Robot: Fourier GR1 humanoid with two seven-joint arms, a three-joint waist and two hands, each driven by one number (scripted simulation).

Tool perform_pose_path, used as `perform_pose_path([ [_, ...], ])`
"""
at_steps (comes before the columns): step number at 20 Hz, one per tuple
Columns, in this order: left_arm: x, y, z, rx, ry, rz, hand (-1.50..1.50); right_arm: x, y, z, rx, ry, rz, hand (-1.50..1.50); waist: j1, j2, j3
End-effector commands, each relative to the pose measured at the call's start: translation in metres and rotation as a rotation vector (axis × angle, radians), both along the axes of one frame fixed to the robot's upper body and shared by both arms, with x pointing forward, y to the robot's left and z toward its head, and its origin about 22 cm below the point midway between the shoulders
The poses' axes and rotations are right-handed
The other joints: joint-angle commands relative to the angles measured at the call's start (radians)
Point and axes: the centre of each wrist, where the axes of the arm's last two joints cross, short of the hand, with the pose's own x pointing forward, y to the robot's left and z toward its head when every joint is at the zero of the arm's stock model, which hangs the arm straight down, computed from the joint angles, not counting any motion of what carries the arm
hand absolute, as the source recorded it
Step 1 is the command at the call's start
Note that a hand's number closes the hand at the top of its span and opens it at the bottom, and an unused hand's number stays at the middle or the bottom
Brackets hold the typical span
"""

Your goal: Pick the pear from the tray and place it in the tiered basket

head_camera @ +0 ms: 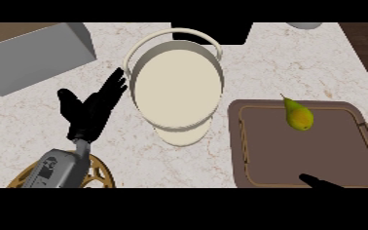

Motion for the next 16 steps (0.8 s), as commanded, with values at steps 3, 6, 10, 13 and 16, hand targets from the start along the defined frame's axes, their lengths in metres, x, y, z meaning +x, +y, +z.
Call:
perform_pose_path([
  [3, -0.020, 0.009, 0.001, 0.002, -0.003, 0.001, 0.00, 0.006, 0.031, 0.002, -0.016, 0.079, -0.031, -1.50, -0.004, -0.004, 0.002],
  [6, -0.012, -0.020, 0.020, 0.004, -0.031, -0.002, 0.00, 0.029, 0.026, -0.022, -0.006, 0.129, 0.016, -1.50, -0.003, -0.003, 0.003],
  [10, 0.000, 0.010, -0.004, 0.006, -0.018, -0.006, 0.00, 0.045, 0.047, -0.018, -0.048, 0.193, 0.017, -1.50, -0.003, -0.001, 0.002],
  [13, -0.014, 0.006, -0.014, 0.009, 0.003, -0.006, 0.00, 0.021, 0.037, -0.034, -0.030, 0.159, -0.025, -1.50, -0.010, -0.003, 0.002],
  [16, -0.004, -0.001, 0.004, 0.033, -0.018, 0.010, 0.00, 0.042, 0.042, -0.045, -0.036, 0.163, -0.066, -1.50, -0.008, -0.003, 0.002],
])
